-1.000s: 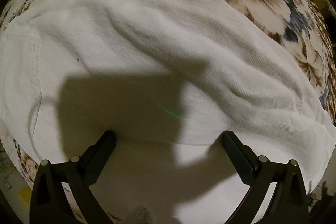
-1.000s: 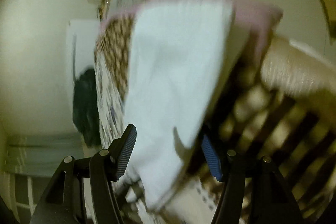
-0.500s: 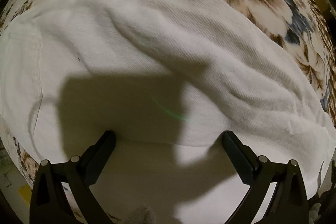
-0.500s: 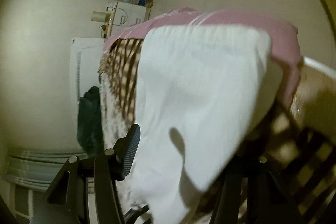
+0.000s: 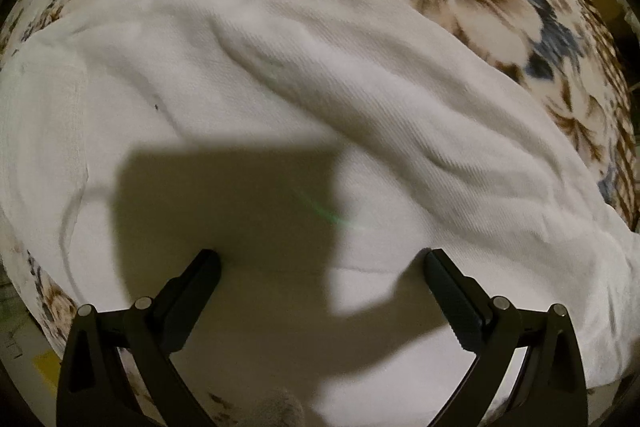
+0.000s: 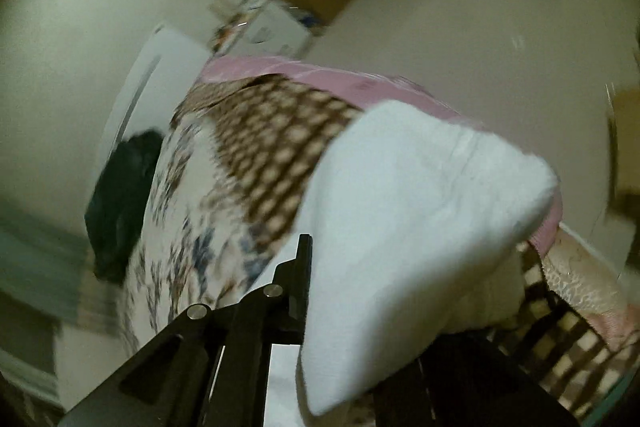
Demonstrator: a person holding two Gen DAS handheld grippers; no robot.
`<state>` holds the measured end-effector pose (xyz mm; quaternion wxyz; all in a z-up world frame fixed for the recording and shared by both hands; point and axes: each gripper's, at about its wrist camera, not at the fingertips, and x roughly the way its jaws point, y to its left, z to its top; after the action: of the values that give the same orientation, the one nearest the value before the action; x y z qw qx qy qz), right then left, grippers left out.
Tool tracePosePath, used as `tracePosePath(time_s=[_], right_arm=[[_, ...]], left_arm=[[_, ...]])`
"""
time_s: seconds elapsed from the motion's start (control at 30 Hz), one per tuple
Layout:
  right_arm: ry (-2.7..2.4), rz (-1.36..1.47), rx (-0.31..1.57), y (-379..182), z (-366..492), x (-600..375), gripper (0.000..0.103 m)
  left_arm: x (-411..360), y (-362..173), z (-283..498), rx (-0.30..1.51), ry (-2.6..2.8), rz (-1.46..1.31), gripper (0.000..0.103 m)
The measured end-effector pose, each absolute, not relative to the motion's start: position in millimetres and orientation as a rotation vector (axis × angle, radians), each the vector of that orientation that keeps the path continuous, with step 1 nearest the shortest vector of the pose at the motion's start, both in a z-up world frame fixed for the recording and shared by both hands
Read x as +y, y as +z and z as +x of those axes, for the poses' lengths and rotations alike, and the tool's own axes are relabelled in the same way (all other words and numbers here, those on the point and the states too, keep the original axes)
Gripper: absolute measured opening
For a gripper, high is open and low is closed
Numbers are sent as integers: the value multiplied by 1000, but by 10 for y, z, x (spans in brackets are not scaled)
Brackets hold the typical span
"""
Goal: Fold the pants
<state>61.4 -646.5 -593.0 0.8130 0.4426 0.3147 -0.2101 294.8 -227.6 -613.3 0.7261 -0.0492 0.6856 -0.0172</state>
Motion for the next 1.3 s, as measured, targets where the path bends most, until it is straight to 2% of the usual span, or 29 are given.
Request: tracePosePath(time_s=[0.33,0.5,0.73,0.8,0.83,0.87,1.0,1.07,1.13,1.3], right_arm=[[-296,625,768,-5348,1485,-5116,7],[-181,514,869,-5547,1940,-3989,7],[3,248,1053,-6178,2324,-2250,7],[9,179,1132,-6423,2436,-1943,15],[17,143,1188,-6545,2479,-1806,27],[41,125,1232,-6632,2489,-1727,47],[194,222,1255,-6500,2286,-1706,67],[198,315,1228,-6330,2160,-1905,81],[138,403,1196,-6180,2031,-2231,87],[-75,553,1193,-6087,1749,-3083,90]], left_arm=[[-1719,-5735,2942,1500,-125,-237,103],[-1013,-5498,2956,1454,-97,-263,103],[-205,-5288,2953,1391,-29,-262,103],[7,-5301,2970,1386,-3,-272,103],[80,-5312,2977,1386,8,-276,103],[149,-5326,2981,1388,19,-281,103],[337,-5383,3006,1401,29,-356,103],[311,-5409,3022,1405,10,-394,103],[211,-5426,3035,1411,-23,-431,103],[-259,-5474,3109,1438,-156,-481,103]])
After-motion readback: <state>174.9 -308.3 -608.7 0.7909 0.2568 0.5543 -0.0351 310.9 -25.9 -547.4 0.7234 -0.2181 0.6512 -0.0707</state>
